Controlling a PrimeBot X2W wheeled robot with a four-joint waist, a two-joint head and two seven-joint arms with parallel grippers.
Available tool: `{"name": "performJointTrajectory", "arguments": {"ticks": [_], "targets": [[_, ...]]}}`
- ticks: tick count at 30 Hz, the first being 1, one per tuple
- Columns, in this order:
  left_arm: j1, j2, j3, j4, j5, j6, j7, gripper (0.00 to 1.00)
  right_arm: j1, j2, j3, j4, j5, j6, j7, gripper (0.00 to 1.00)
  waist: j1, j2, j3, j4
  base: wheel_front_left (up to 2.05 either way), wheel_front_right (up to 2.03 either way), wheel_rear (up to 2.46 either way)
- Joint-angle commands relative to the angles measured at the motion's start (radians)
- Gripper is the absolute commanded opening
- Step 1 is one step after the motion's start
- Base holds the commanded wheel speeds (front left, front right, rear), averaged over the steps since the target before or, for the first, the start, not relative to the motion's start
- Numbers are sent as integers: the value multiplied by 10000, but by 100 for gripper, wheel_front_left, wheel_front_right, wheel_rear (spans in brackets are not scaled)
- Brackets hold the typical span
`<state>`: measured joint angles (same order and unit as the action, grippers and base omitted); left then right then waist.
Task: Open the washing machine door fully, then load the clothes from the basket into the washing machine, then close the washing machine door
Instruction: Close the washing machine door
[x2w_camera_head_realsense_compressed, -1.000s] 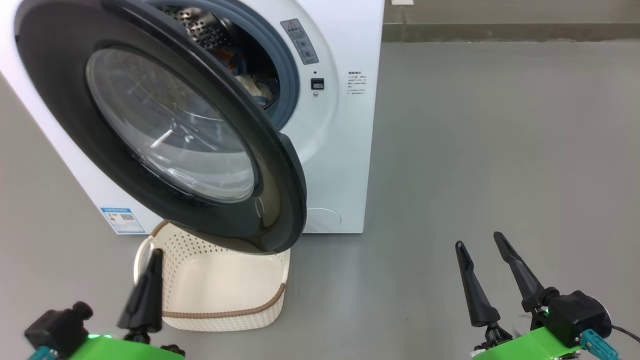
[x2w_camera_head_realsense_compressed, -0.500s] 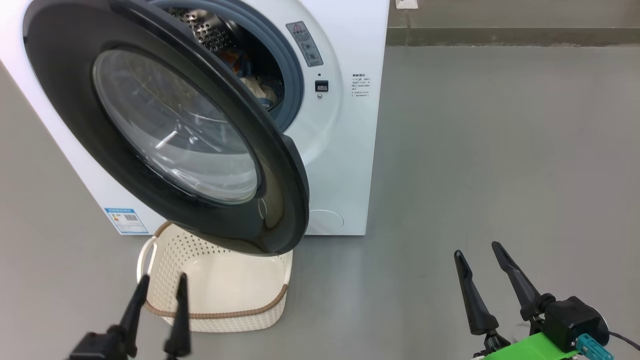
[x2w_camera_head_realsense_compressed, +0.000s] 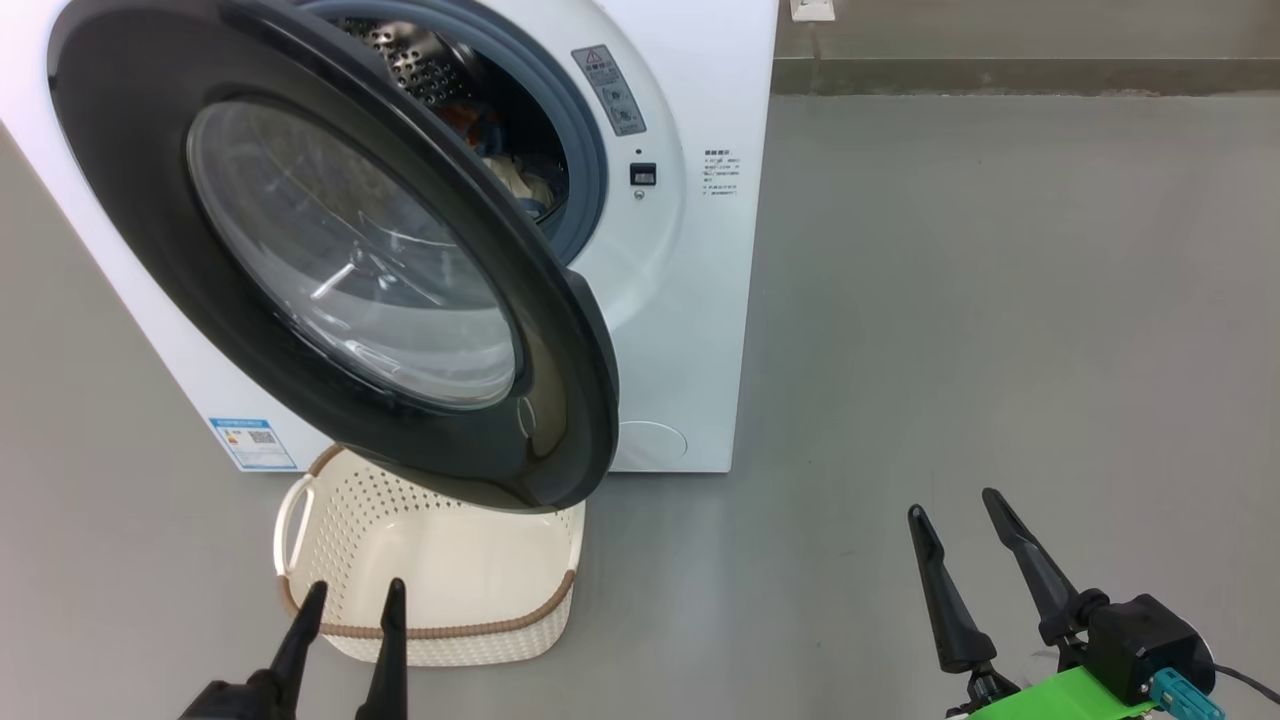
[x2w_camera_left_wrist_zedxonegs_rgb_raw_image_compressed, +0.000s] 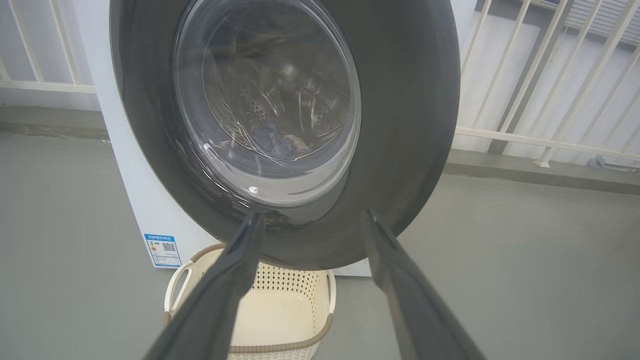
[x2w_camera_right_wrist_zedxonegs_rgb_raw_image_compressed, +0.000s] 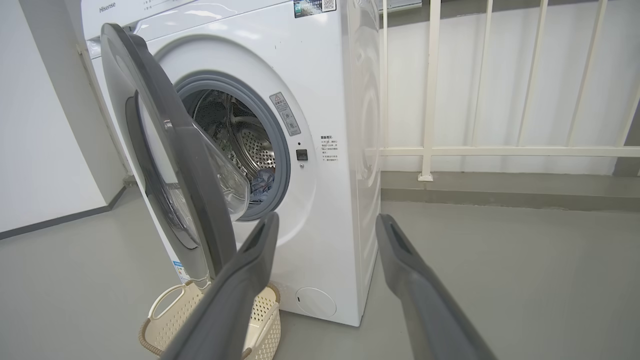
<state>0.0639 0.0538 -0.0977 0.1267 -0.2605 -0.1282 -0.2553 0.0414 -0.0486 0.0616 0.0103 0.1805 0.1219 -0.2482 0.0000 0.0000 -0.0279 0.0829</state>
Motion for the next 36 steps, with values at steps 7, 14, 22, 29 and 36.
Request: {"name": "performJointTrajectory", "arguments": {"ticks": [7,14,22,29,36], "targets": [[-355,89,264,-148,-47,-24,-64,100,-205,-16,269,-213,-3,88,-62,100,0,0,-36,-14,0,0,0],[-367,102,206,-159,12,-24,-64,100,-204,-16,288,-227,7,88,-74,100,0,0,-54,-8,0,0,0],[-394,107,147,-139,35,-24,-64,100,-203,-16,297,-243,19,88,-85,100,0,0,-53,-3,0,0,0],[-388,104,142,-125,47,-24,-64,100,-202,-16,313,-224,15,88,-93,100,0,0,-39,-8,0,0,0],[-410,106,95,-116,53,-24,-64,100,-195,-16,311,-201,2,88,-100,100,0,0,-22,17,0,0,0]]}}
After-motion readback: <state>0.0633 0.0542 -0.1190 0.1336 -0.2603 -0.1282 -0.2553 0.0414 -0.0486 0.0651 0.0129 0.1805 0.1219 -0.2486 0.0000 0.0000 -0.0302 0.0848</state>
